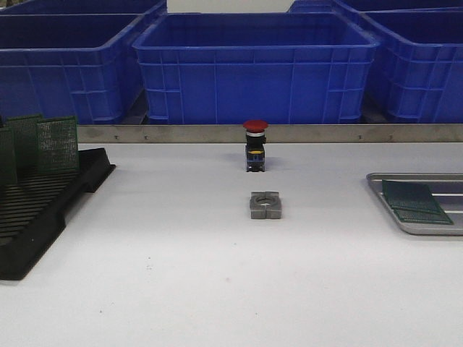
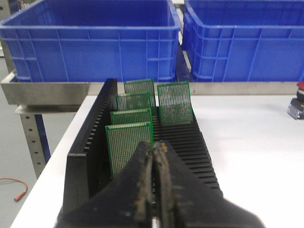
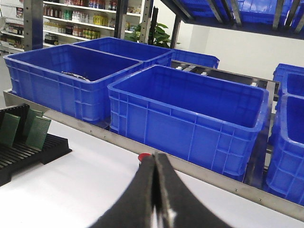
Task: Place circuit board on tray
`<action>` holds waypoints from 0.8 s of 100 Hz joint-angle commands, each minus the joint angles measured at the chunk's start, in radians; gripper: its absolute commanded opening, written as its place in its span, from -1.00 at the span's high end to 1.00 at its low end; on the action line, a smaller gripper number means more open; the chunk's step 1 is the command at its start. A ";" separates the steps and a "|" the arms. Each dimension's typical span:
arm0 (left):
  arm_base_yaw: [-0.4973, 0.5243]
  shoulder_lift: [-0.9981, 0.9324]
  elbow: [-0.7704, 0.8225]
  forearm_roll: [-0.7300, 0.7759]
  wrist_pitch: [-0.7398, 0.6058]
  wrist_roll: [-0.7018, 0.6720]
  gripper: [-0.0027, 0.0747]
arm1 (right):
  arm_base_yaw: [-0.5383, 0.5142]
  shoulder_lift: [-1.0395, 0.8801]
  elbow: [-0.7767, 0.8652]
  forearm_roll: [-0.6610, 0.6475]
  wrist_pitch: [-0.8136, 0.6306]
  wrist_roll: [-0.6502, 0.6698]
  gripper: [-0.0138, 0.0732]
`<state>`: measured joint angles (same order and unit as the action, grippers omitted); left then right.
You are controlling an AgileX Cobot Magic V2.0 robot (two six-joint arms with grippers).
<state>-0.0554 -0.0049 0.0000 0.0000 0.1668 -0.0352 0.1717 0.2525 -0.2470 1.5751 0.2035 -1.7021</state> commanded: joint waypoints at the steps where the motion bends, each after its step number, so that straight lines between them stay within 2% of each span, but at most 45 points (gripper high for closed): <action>1: 0.002 -0.031 0.050 -0.011 -0.062 -0.008 0.98 | 0.001 0.009 -0.027 0.022 0.019 -0.008 0.94; 80: 0.002 -0.031 0.048 -0.011 -0.062 -0.008 0.98 | 0.001 0.009 -0.027 0.022 0.031 -0.008 0.94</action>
<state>-0.0540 -0.0049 0.0000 0.0000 0.1763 -0.0352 0.1717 0.2525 -0.2462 1.5751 0.2217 -1.7021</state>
